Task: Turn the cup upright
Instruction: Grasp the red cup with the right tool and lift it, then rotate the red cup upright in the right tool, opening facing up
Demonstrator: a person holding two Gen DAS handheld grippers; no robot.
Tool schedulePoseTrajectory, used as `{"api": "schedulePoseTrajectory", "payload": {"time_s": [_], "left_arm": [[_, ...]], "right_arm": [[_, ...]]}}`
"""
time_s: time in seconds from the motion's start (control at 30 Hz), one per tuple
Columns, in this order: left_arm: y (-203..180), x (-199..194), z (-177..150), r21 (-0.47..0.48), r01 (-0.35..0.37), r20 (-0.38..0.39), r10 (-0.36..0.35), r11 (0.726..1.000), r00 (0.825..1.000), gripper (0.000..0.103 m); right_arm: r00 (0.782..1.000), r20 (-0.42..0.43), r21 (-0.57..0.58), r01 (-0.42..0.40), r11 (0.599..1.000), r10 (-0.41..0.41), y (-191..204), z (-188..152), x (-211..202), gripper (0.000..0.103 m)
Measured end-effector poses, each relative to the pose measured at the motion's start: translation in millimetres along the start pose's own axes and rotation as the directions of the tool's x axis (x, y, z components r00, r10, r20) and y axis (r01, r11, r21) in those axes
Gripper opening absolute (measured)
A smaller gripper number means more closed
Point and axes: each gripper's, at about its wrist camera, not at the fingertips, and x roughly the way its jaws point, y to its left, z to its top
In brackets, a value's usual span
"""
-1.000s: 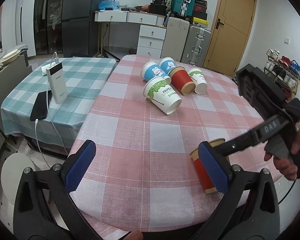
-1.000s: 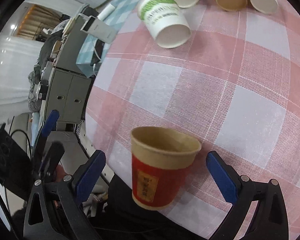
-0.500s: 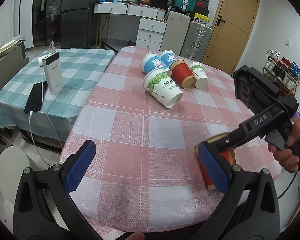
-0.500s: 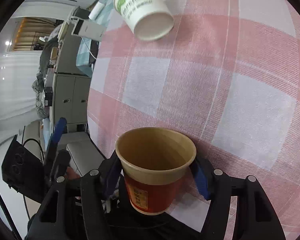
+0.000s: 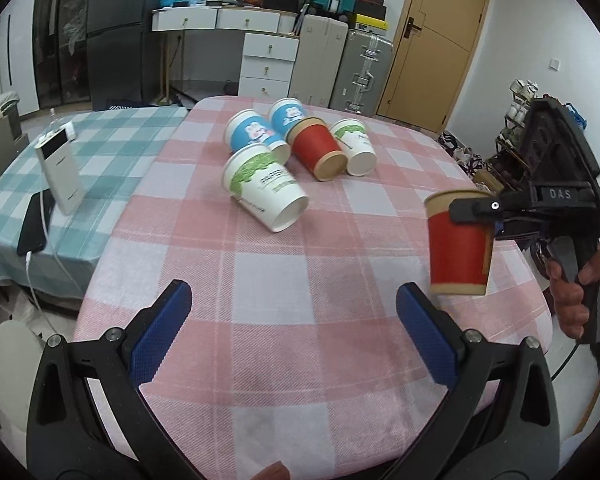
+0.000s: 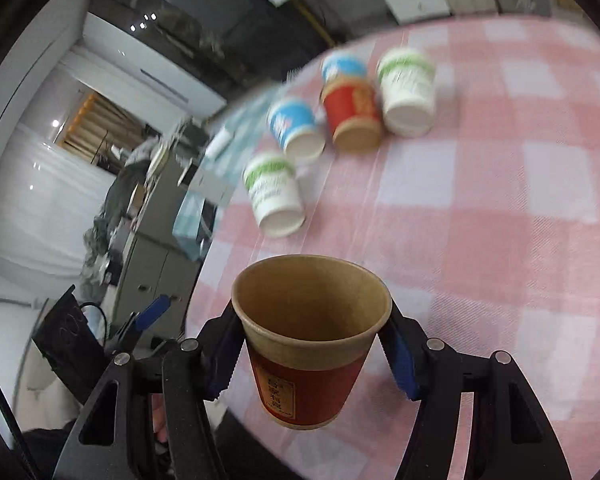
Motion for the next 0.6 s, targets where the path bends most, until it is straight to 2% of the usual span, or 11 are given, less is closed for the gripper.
{"api": "schedulePoseTrajectory", "payload": {"time_s": [0.07, 0.13, 0.2, 0.23, 0.27, 0.3, 0.37, 0.47, 0.5, 0.6], "left_arm": [[-7.3, 9.1, 6.7, -0.004, 0.007, -0.01, -0.007, 1.0, 1.0, 0.102], [-13.5, 17.9, 12.2, -0.014, 0.024, -0.021, -0.025, 1.0, 0.999, 0.102], [-21.2, 27.4, 16.2, -0.017, 0.024, -0.026, -0.024, 1.0, 0.999, 0.102], [-24.8, 31.5, 17.4, -0.017, 0.015, -0.029, -0.016, 1.0, 0.999, 0.102], [-29.2, 38.2, 19.6, -0.021, 0.014, -0.037, -0.015, 1.0, 0.999, 0.102], [-32.2, 43.3, 20.6, -0.026, 0.02, -0.049, -0.021, 0.999, 0.999, 0.102], [-39.4, 54.2, 22.7, -0.024, 0.019, -0.072, -0.021, 1.0, 0.997, 0.102], [-48.9, 68.5, 25.1, -0.01, -0.002, -0.089, 0.001, 1.0, 0.996, 0.102], [-52.0, 72.1, 26.1, -0.003, -0.013, -0.086, 0.013, 1.0, 0.996, 0.102], [-61.0, 80.7, 27.7, 0.03, -0.056, -0.072, 0.058, 0.998, 0.996, 0.102]], "right_arm": [[0.995, 0.095, -0.027, 0.032, 0.999, -0.029, -2.9, -2.7, -16.4, 0.064], [0.98, 0.189, -0.057, 0.076, 0.996, -0.064, -7.5, -8.4, -31.5, 0.064], [0.95, 0.292, -0.095, 0.146, 0.985, -0.113, -5.9, -16.0, -43.5, 0.064], [0.94, 0.318, -0.1, 0.164, 0.981, -0.124, -8.2, -17.9, -47.8, 0.064], [0.917, 0.368, -0.106, 0.206, 0.973, -0.154, -9.8, -22.1, -52.3, 0.064], [0.903, 0.396, -0.105, 0.223, 0.969, -0.165, -12.3, -26.3, -54.8, 0.064], [0.883, 0.437, -0.103, 0.24, 0.965, -0.173, -17.2, -33.5, -54.9, 0.064], [0.856, 0.469, -0.128, 0.309, 0.942, -0.217, -18.9, -39.8, -49.6, 0.064], [0.852, 0.47, -0.143, 0.332, 0.932, -0.231, -20.3, -42.1, -45.1, 0.064], [0.864, 0.432, -0.167, 0.36, 0.918, -0.26, -26.4, -43.3, -25.9, 0.064]]}}
